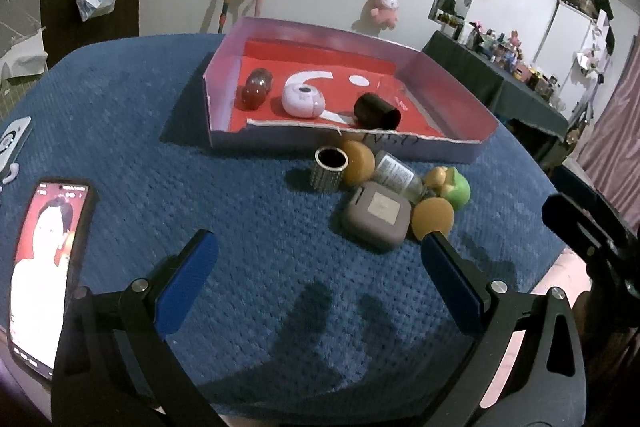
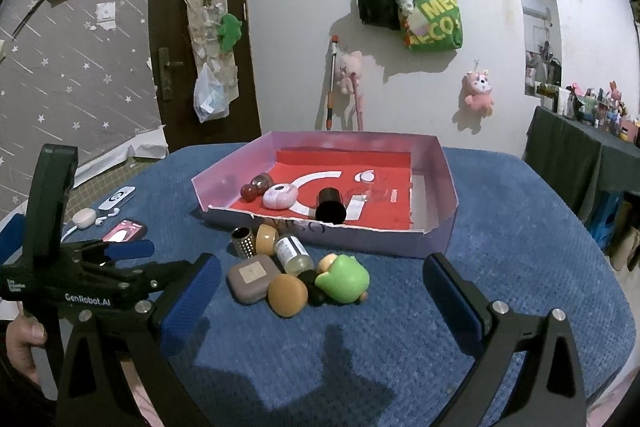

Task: Organize rigid objects
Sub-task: 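Move both grippers down toward the green bird toy and grey square case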

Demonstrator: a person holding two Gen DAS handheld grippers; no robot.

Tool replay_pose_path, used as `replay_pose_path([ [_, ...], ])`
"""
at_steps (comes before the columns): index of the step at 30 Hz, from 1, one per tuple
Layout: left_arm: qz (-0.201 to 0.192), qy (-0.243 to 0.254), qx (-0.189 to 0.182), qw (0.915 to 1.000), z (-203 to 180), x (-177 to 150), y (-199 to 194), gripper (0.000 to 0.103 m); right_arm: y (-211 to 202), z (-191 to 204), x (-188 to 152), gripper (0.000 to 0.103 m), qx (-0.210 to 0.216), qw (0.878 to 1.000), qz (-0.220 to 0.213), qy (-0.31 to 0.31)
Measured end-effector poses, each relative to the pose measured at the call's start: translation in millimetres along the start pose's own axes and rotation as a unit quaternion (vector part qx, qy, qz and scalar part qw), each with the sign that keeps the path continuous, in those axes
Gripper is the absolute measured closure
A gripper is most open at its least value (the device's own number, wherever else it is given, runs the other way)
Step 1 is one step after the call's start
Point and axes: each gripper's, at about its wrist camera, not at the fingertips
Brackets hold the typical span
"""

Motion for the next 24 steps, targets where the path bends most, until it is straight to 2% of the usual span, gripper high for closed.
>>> replay_pose_path([
  [15, 0.018, -0.021, -0.009, 0.9996, 14, -8, 13, 0.0, 25, -5, -10, 0.001, 0.004, 0.999, 0.049, 0.015],
  [17, 0.02, -0.021, -0.006, 0.9996, 15, -8, 16, 0.0, 28, -6, -11, 0.01, 0.007, 0.998, 0.055, 0.017],
  [20, 0.024, -0.019, -0.012, 0.9995, 14, -8, 20, 0.0, 37, -8, -13, 0.017, 0.007, 0.997, 0.072, 0.021],
  [24, 0.029, -0.004, -0.022, 0.9993, 8, -7, 25, 0.0, 47, -10, -15, 0.021, 0.002, 0.996, 0.087, 0.022],
])
Point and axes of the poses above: each gripper's, at about its wrist camera, not at the fingertips, and y roughly the way its jaws point, z to its left, x to its top, and after that the axes turned 9 degrees about z, right-handed
